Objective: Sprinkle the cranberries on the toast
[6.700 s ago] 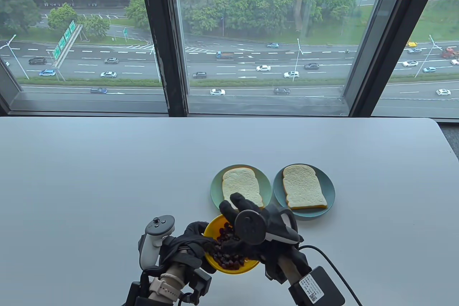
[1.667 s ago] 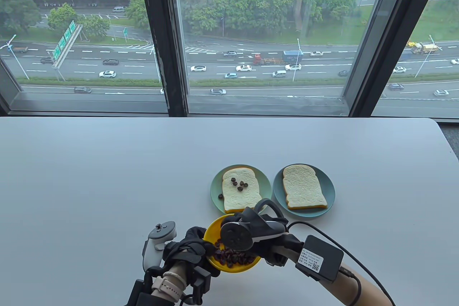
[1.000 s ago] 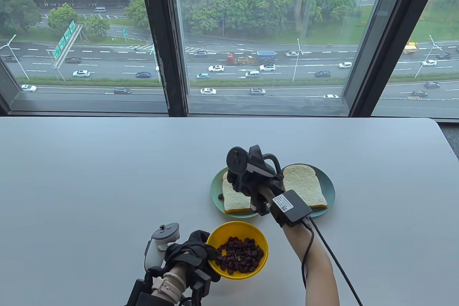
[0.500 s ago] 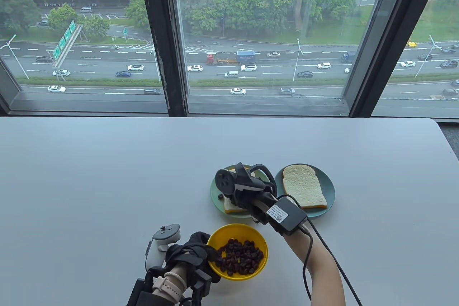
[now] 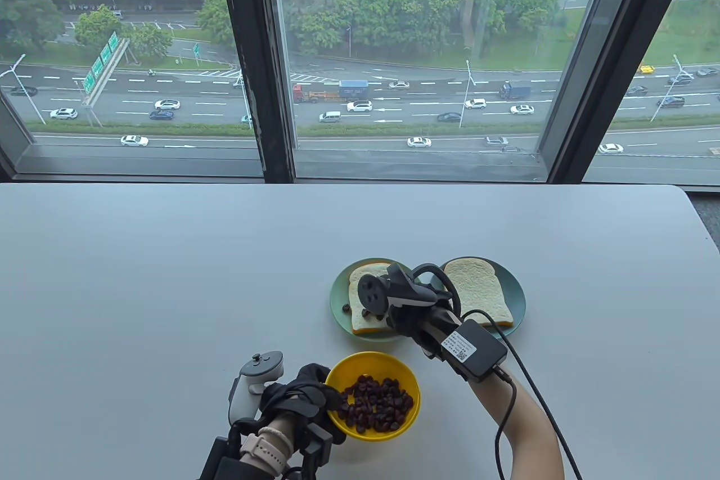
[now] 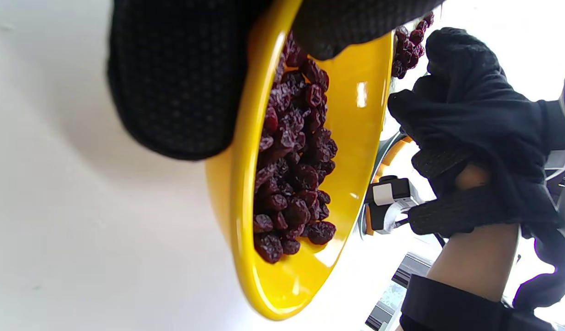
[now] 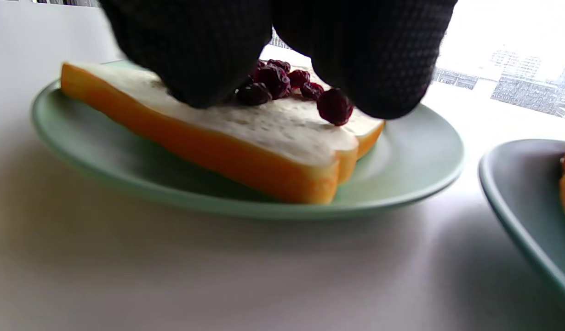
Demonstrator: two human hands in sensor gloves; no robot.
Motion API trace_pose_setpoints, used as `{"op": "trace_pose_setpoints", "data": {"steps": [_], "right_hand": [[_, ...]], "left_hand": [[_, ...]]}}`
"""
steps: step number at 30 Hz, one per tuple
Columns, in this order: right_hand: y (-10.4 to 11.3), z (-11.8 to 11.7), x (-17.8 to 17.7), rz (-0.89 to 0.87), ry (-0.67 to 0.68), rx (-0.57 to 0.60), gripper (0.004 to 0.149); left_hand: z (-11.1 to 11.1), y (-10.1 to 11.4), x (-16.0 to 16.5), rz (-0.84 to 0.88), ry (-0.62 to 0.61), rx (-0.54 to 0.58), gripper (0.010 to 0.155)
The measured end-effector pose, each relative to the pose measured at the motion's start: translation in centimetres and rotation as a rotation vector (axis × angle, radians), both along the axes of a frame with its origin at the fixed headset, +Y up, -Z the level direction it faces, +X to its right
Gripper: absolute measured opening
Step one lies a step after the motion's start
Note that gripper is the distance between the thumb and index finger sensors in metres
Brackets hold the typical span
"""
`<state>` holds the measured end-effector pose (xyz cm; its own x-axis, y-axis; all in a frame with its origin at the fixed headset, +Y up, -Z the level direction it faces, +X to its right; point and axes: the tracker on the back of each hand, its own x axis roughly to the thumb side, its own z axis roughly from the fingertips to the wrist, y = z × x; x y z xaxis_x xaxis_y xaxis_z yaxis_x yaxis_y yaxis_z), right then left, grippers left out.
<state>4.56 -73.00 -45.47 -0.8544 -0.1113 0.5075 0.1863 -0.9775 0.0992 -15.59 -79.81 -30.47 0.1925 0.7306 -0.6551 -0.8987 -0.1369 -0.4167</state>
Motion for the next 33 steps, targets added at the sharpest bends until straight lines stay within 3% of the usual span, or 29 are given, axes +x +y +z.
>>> {"op": "trace_pose_setpoints", "data": {"steps": [6,11,16,21,27,33], "right_hand": [[2.6,3.0,0.9,-0.101,0.066,-0.004,0.070],[4.3,7.3,0.6,-0.247,0.192,-0.160,0.073],[4.2,10.8,-0.4,-0.180,0.282,-0.268,0.078],[2.7,12.6,-1.5,0.014,0.335,-0.271,0.084],[1.7,13.8,-3.4,0.155,0.376,-0.156,0.081],[2.3,13.8,-4.1,0.076,0.378,-0.068,0.066]], "left_hand": [[-0.1,0.0,0.0,-0.005,0.009,0.006,0.061],[-0.2,0.1,0.0,-0.009,0.021,0.019,0.061],[-0.2,0.6,0.2,0.004,0.025,0.045,0.061],[-0.2,1.1,0.4,0.057,0.044,0.064,0.061],[-0.1,1.2,0.5,0.025,0.035,0.084,0.062],[0.0,1.0,0.4,0.062,0.049,0.069,0.062]]}}
